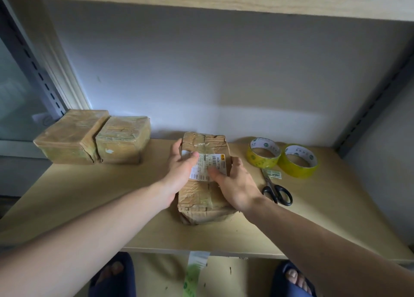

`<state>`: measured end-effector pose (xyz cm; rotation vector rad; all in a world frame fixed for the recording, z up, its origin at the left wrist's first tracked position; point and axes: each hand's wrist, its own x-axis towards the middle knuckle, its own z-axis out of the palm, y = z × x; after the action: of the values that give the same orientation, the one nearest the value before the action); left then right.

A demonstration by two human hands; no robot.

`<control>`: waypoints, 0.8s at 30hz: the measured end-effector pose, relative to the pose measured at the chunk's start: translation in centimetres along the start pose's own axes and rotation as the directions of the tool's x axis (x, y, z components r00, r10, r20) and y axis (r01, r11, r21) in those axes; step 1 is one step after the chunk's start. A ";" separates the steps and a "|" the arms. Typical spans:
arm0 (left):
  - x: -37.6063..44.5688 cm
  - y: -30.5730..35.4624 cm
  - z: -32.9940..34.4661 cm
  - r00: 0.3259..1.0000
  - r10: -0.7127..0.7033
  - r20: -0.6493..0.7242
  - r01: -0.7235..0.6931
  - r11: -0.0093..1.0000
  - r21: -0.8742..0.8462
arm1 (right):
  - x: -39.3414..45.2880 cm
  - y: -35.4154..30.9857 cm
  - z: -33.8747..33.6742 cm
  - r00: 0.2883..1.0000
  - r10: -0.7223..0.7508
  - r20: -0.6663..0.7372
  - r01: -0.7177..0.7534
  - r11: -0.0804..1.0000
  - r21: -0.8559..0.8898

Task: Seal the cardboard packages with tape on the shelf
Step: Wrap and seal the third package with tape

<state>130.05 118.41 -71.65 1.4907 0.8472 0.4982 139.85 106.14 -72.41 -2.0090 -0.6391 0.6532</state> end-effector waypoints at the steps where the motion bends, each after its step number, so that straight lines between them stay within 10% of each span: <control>1: 0.1 0.0 -0.2 1.000 0.011 0.010 -0.011 1.000 0.023 | -0.3 0.1 -0.6 0.998 -0.043 0.051 0.040 0.997 0.063; 3: 0.3 -0.1 -0.6 0.999 0.032 0.043 -0.034 0.997 0.064 | -1.2 0.1 -2.4 0.959 -0.152 0.239 0.115 0.980 0.165; 8: 0.3 -0.1 -1.1 0.993 0.057 0.104 -0.065 0.995 0.078 | -2.7 0.8 -5.2 0.797 -0.385 0.466 0.520 0.829 -0.205; 24: -0.2 0.3 -0.8 0.992 0.052 0.117 -0.062 0.994 0.086 | -3.2 1.1 -4.3 0.867 -0.349 0.355 0.392 0.918 -0.054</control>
<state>129.39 118.79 -71.24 1.6139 0.7473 0.4170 140.60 100.98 -70.73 -1.8214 -1.2689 0.7416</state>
